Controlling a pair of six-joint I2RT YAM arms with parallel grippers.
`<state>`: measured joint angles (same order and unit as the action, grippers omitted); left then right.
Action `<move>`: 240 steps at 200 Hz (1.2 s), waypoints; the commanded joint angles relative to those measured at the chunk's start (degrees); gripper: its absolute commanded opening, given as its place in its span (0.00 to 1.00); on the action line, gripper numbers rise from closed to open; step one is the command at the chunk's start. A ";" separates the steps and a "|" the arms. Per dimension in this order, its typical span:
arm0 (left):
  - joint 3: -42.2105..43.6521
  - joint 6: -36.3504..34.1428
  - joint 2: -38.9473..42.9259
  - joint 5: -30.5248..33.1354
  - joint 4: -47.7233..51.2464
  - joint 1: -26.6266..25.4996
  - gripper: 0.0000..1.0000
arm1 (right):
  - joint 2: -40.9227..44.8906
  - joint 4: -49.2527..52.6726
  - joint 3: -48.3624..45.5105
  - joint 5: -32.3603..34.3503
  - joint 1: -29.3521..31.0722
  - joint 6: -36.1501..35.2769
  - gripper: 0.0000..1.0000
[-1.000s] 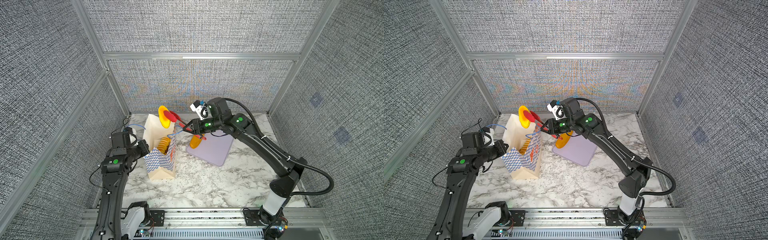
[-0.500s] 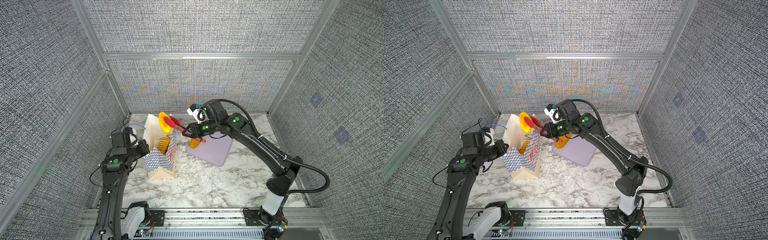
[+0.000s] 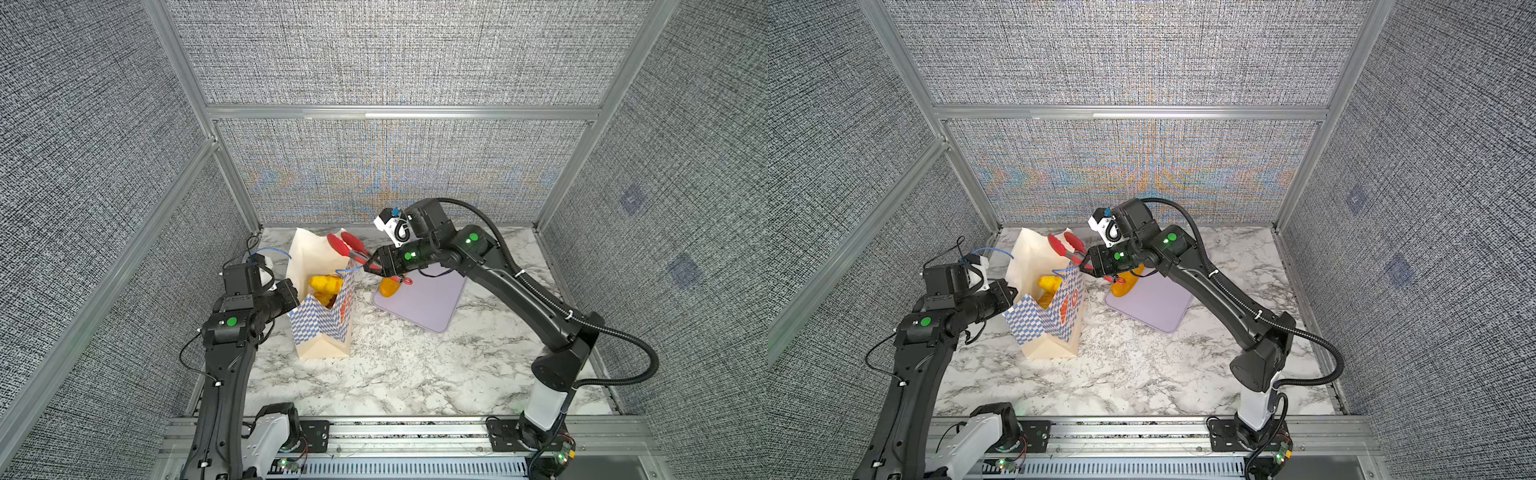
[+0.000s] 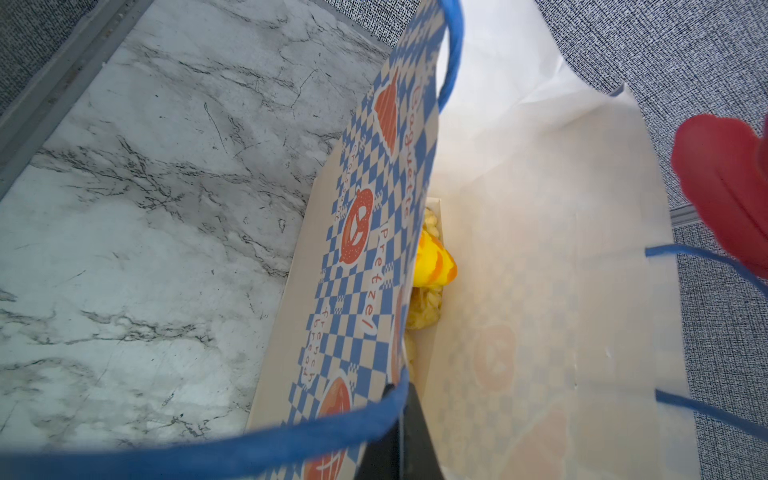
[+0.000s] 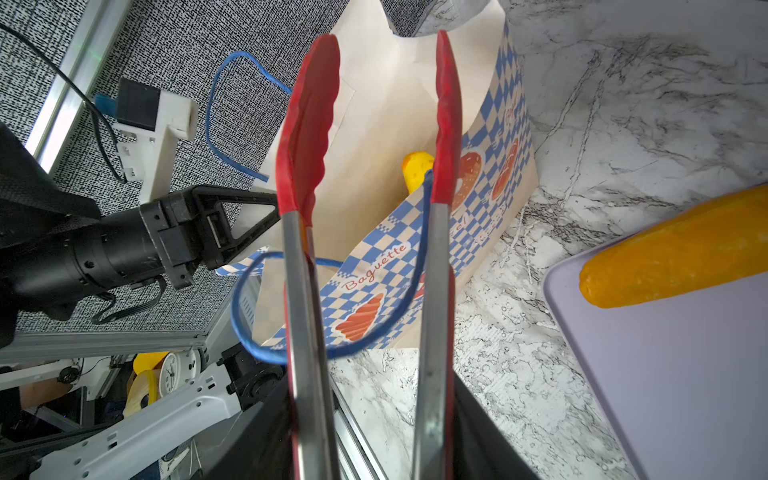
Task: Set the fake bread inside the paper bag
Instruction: 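Open the tongs to drop the flat pastry into the bag, then move the empty tongs with the right gripper back over the tray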
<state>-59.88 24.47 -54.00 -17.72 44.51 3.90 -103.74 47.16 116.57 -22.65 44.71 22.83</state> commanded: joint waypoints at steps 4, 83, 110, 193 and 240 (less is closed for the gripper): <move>0.02 0.00 -0.06 -0.22 -1.09 0.05 0.03 | 0.38 -0.64 0.70 0.83 0.12 -0.72 0.53; 0.24 -0.04 0.03 -0.19 -1.18 0.05 0.03 | 2.98 -1.42 0.21 5.12 -0.32 -1.10 0.52; 0.28 -0.12 0.12 -0.13 -1.14 0.11 0.03 | 5.31 -3.21 -1.96 7.28 -1.06 -0.53 0.52; 0.53 -0.21 0.30 -0.04 -1.18 0.06 0.03 | 11.62 -6.92 -10.04 9.38 -5.62 2.42 0.51; 0.54 -0.21 0.30 -0.19 -1.18 0.06 0.03 | 13.77 -8.11 -14.45 9.13 -8.54 3.88 0.51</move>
<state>-59.59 24.45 -53.82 -17.72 44.23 3.90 -91.02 41.80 103.72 -13.56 37.23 25.45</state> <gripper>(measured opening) 0.048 0.513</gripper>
